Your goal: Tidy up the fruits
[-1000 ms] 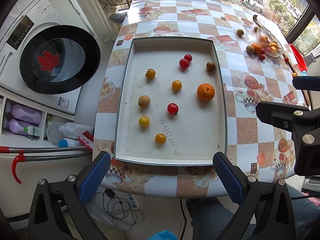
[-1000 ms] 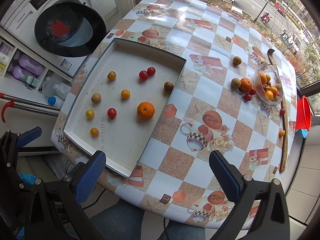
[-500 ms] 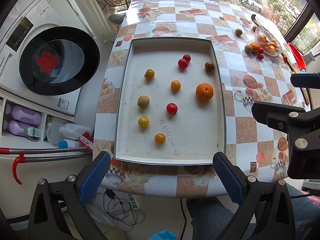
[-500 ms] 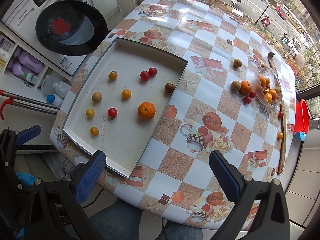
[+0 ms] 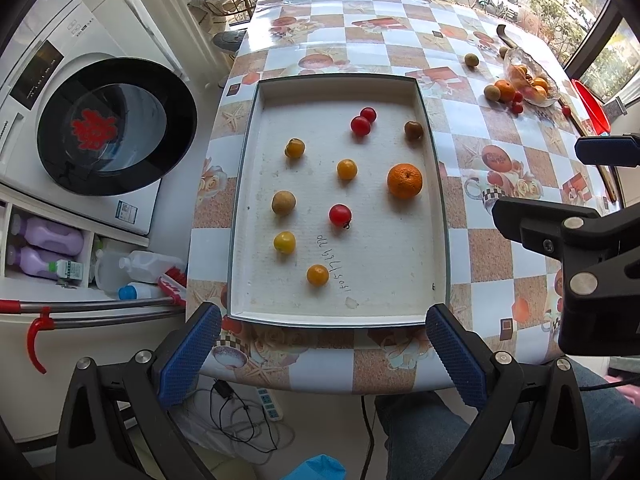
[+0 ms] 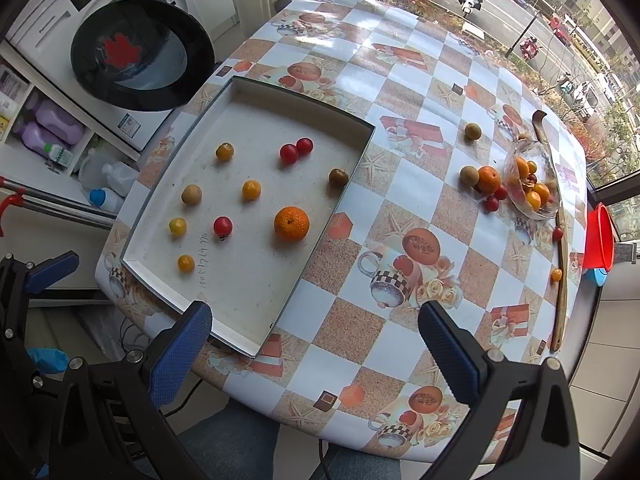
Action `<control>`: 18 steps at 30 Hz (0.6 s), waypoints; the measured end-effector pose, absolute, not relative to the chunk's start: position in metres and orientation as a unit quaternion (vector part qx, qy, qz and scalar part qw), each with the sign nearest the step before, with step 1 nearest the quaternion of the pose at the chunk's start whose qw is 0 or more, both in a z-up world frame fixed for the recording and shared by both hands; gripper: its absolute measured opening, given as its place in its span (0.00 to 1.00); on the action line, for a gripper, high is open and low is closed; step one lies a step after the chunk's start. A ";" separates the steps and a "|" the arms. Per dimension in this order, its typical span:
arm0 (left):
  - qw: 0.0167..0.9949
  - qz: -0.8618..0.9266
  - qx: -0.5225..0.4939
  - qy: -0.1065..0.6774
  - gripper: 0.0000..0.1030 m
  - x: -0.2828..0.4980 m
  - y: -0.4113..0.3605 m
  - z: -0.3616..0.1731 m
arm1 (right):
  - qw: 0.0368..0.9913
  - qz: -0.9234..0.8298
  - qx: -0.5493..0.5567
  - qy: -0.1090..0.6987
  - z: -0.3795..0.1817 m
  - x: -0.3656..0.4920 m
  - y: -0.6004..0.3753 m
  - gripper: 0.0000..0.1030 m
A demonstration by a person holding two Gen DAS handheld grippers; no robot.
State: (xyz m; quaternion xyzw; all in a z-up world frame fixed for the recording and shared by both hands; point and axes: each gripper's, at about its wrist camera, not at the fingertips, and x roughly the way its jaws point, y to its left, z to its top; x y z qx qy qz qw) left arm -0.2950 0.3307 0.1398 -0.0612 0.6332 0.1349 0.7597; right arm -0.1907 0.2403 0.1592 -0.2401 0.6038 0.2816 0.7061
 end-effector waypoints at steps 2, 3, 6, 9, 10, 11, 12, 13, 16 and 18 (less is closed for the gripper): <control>0.760 0.134 -0.061 0.633 1.00 -0.295 0.331 0.140 | 0.706 0.281 -0.240 0.604 0.159 -0.191 0.241 1.00; 0.760 0.134 -0.061 0.633 1.00 -0.295 0.331 0.140 | 0.706 0.281 -0.240 0.604 0.159 -0.191 0.241 1.00; 0.760 0.135 -0.060 0.633 1.00 -0.294 0.331 0.139 | 0.706 0.281 -0.240 0.604 0.159 -0.192 0.241 1.00; 0.760 0.136 -0.059 0.633 1.00 -0.294 0.331 0.139 | 0.706 0.281 -0.240 0.604 0.159 -0.192 0.241 1.00; 0.760 0.137 -0.060 0.633 1.00 -0.294 0.331 0.139 | 0.706 0.281 -0.240 0.604 0.158 -0.193 0.241 1.00; 0.760 0.137 -0.060 0.633 1.00 -0.294 0.331 0.139 | 0.706 0.281 -0.241 0.604 0.158 -0.193 0.241 1.00; 0.759 0.138 -0.060 0.633 1.00 -0.294 0.332 0.139 | 0.706 0.281 -0.240 0.604 0.158 -0.194 0.242 1.00; 0.759 0.138 -0.059 0.633 1.00 -0.294 0.332 0.139 | 0.706 0.281 -0.240 0.604 0.158 -0.193 0.241 1.00; 0.758 0.140 -0.057 0.635 1.00 -0.294 0.333 0.138 | 0.706 0.281 -0.240 0.604 0.158 -0.194 0.242 1.00; 0.757 0.143 -0.053 0.635 1.00 -0.293 0.334 0.137 | 0.706 0.281 -0.240 0.604 0.158 -0.194 0.242 1.00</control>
